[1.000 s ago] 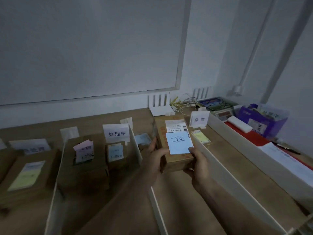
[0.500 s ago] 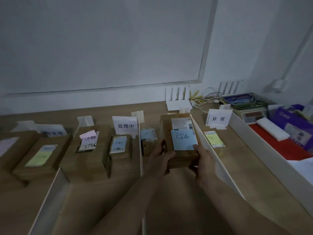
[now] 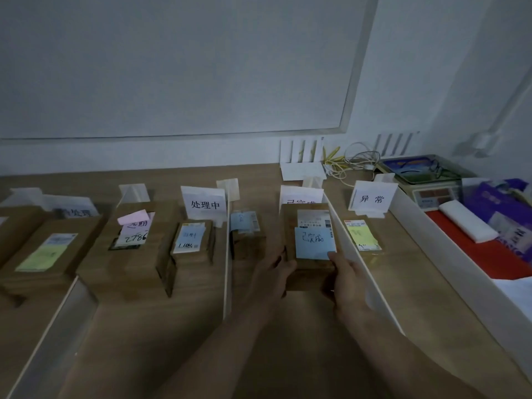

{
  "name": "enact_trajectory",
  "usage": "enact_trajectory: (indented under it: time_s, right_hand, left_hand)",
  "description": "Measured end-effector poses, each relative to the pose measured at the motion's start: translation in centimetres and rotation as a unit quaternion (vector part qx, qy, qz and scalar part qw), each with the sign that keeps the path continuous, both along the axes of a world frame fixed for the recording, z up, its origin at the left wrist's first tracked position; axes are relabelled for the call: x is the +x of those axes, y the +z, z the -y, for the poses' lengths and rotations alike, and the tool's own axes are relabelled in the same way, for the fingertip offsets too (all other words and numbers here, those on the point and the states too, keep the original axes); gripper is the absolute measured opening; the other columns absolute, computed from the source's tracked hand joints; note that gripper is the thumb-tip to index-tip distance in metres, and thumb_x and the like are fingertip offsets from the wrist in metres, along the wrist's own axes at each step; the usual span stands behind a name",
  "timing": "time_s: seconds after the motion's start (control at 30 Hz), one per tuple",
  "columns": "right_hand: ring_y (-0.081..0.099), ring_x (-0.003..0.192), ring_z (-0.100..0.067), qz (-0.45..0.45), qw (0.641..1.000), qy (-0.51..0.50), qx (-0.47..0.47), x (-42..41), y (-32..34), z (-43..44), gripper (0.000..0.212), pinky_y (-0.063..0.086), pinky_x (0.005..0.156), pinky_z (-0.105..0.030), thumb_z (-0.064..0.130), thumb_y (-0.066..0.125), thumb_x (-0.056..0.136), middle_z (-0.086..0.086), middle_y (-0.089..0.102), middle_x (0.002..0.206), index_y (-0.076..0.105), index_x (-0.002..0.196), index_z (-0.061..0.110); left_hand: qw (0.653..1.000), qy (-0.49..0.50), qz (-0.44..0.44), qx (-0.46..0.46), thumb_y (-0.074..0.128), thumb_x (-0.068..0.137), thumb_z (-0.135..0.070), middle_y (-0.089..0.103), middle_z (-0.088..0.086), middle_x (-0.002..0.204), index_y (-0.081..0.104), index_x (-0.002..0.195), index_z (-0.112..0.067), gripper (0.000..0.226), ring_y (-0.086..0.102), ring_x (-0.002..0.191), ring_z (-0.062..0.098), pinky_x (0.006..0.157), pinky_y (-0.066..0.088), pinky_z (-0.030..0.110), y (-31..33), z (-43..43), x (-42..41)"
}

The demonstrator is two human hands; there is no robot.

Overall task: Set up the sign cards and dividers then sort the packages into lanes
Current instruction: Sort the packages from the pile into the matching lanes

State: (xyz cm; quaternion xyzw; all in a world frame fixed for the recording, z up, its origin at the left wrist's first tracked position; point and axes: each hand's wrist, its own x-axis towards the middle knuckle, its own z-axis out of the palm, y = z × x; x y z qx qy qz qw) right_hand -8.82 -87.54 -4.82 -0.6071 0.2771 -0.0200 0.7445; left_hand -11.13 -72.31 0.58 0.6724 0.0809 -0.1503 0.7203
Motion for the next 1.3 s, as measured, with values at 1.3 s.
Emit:
enact_trajectory:
  time_s: [1.3]
  right_hand:
    - [0.058, 0.123, -0.022, -0.036, 0.985, 0.163, -0.04, 21.4, -12.9, -0.6, 0.045, 0.049, 0.105, -0.044, 0.024, 0.052, 0.104, -0.004, 0.06, 0.137, 0.048, 0.148, 0.02]
  left_hand:
    - [0.993, 0.041, -0.083, 0.067, 0.05, 0.101, -0.012, 0.066, -0.018, 0.11, 0.047, 0.139, -0.042, 0.049, 0.067, 0.088, -0.002, 0.059, 0.05, 0.011, -12.6, 3.0, 15.4]
